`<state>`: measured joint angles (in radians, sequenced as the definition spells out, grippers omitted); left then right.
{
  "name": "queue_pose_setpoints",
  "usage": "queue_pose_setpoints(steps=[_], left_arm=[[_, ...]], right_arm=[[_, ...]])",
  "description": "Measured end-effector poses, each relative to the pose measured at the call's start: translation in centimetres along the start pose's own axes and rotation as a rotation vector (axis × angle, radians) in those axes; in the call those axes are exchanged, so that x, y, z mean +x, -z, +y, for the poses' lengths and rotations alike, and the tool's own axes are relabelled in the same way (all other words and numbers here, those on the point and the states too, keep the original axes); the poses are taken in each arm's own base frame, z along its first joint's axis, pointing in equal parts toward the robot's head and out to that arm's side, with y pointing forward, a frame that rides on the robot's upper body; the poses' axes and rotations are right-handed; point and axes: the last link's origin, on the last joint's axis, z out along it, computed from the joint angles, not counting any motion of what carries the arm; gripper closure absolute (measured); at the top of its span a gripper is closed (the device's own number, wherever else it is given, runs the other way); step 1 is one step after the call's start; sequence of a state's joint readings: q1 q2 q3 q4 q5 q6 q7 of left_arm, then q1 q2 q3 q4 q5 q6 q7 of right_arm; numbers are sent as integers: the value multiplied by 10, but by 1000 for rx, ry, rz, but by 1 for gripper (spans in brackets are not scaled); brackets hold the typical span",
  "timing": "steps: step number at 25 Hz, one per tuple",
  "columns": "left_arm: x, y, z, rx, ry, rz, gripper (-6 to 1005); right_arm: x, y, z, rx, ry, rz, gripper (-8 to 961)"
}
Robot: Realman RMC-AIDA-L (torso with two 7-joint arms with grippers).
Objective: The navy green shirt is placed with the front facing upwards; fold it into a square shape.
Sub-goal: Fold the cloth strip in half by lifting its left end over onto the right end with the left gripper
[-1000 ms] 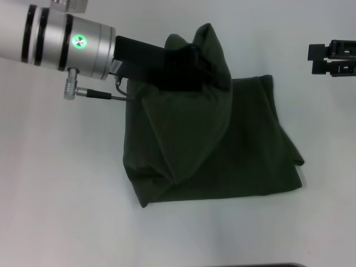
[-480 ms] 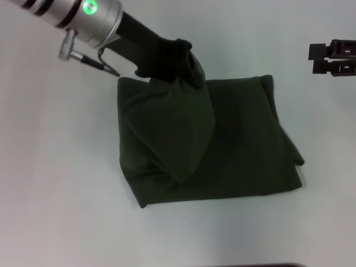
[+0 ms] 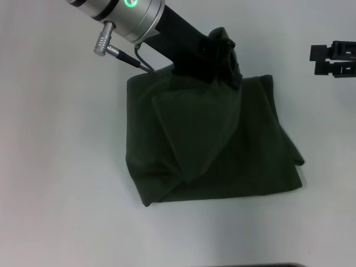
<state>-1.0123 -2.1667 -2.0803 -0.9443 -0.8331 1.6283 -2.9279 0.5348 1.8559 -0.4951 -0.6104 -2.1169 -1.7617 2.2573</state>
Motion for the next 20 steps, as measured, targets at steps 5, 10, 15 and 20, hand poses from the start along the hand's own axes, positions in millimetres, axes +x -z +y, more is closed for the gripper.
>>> queue_pose_setpoints(steps=[5,10,15,20], left_arm=[[2,-3,-2,-5,14,21,928],[4,-17,-10,10,43,43,929],[-1,-21,-20,24,68,59,928],[-2,-19,-21,-3,77,69,894]], right_arm=[[-1,-1,1,-1,1,2,40],[-4,-3,3,-4,9,7,39],[-4,-3,2,-1,0,9,39],[-4,-3,2,-1,0,9,41]])
